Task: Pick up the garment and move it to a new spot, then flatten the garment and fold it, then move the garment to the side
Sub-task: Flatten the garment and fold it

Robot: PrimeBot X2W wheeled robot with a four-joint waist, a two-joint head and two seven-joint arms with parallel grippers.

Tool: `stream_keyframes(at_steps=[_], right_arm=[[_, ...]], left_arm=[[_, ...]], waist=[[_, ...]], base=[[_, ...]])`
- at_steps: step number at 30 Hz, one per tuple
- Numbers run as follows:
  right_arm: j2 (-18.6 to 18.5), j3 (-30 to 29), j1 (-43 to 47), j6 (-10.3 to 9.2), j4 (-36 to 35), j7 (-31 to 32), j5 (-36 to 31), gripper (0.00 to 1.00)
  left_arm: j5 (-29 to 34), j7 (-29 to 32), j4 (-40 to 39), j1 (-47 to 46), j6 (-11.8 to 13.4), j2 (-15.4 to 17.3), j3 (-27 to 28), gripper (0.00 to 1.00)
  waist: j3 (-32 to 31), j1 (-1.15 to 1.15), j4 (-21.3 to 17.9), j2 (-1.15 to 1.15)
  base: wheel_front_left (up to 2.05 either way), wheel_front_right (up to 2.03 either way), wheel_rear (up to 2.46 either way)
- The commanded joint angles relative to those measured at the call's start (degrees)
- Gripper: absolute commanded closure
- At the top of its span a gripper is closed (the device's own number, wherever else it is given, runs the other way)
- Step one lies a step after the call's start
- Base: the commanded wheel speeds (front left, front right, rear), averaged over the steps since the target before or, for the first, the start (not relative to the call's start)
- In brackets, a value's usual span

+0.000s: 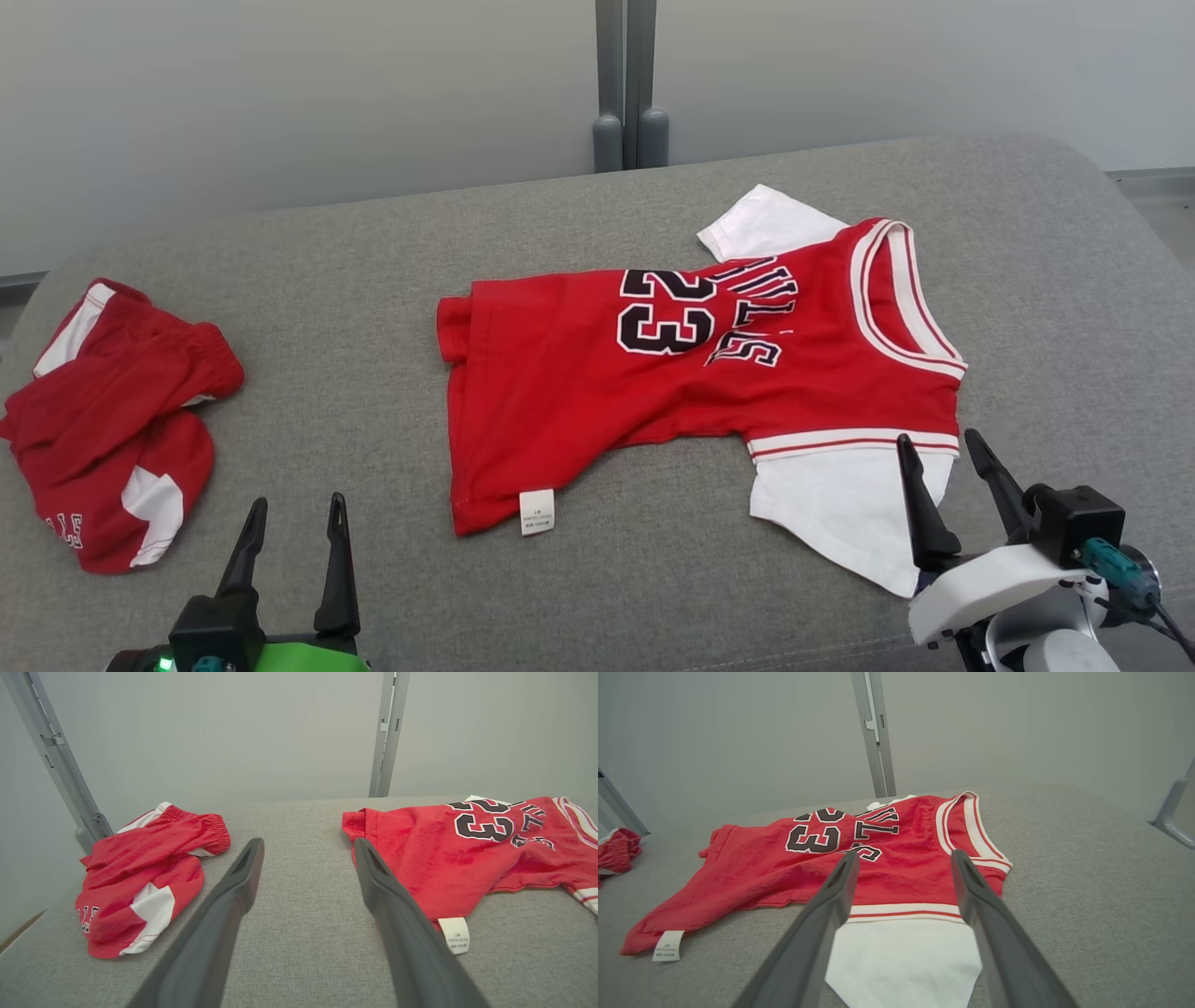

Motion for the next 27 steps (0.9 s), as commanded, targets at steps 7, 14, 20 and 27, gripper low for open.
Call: stream_keyframes(at_steps=[7, 14, 20, 27], right_arm=[[0.31, 0.99, -0.37, 0.00, 0.96, -0.78, 0.59, 0.00], [-0.31, 1.86, -0.76, 0.00, 1.07, -0.95, 0.87, 0.00], [-1.43, 4.15, -1.09, 0.00, 1.03, -0.60, 2.06, 0.00], [-2.80, 6.78, -1.27, 0.00, 0.92, -0.45, 3.32, 0.00]], left_arm=[[0.40, 0.00, 0.43, -1.24, -0.49, -0.07, -0.10, 0.00], [0.53, 0.00, 0.73, -1.31, -0.59, -0.23, -0.11, 0.00], [0.50, 0.00, 1.00, -1.47, -0.76, -0.34, -0.02, 0.00], [0.59, 0.00, 1.02, -1.38, -0.80, -0.42, 0.28, 0.00]], waist=[[0.08, 0.00, 0.29, 0.00], [0.14, 0.00, 0.53, 0.00], [0.11, 0.00, 0.53, 0.00], [-0.05, 0.00, 0.39, 0.00]], base=[[0.00, 0.00, 0.00], [0.00, 0.00, 0.00], [0.00, 0.00, 0.00], [0.00, 0.00, 0.00]])
